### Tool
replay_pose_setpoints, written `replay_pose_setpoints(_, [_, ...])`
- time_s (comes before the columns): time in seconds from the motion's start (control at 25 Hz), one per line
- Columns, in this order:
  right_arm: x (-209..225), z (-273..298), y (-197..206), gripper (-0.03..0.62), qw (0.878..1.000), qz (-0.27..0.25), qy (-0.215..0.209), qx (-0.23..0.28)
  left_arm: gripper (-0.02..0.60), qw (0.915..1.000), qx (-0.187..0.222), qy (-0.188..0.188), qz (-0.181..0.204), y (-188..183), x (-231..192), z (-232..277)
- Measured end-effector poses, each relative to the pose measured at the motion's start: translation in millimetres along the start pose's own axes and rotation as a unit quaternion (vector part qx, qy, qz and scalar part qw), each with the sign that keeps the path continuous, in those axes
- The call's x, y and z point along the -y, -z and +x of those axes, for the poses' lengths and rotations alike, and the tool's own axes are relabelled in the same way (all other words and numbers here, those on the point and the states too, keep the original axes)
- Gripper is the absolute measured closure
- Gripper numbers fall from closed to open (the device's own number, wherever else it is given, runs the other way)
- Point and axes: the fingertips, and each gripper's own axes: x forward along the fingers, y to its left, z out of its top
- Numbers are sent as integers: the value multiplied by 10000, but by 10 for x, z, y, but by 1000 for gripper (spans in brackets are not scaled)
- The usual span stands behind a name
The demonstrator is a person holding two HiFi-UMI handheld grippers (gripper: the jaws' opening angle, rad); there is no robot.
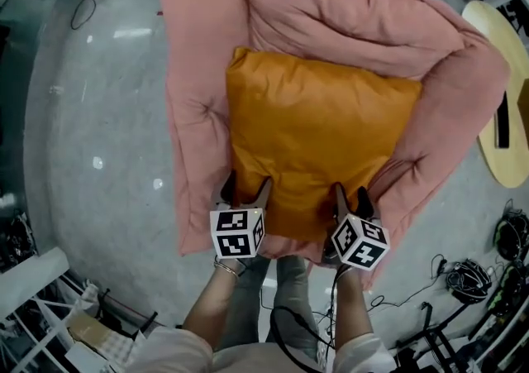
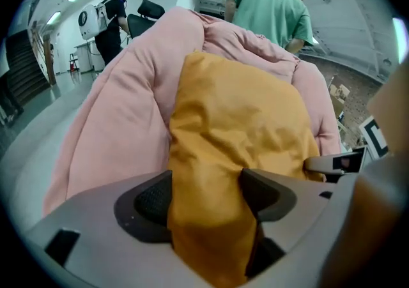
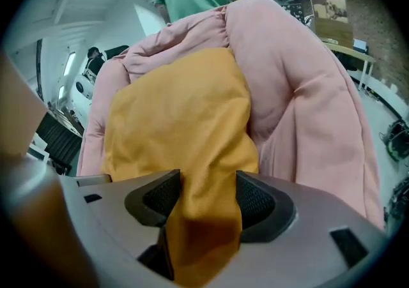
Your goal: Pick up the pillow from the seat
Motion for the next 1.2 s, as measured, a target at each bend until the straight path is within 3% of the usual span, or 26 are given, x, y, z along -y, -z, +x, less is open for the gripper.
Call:
replay_pose_setpoints(0.32, [27,317,50,342,9996,209,-185,-60,254,9987,-231,418,-188,73,-8,323])
replay_pose_setpoints(0.52, [27,398,85,347,9992,156,-205,-310,312,9983,-412,395,-113,116,34,444])
replay_pose_setpoints(0.92, [-68,213,44,514,9993,196,-237,-212,499,9981,-410,438,-143,50,188,235])
replay_pose_setpoints(1.2, [-109,-130,-10,559,9996,188,-222,53,540,9982,-140,406,-417,-1,303,-97])
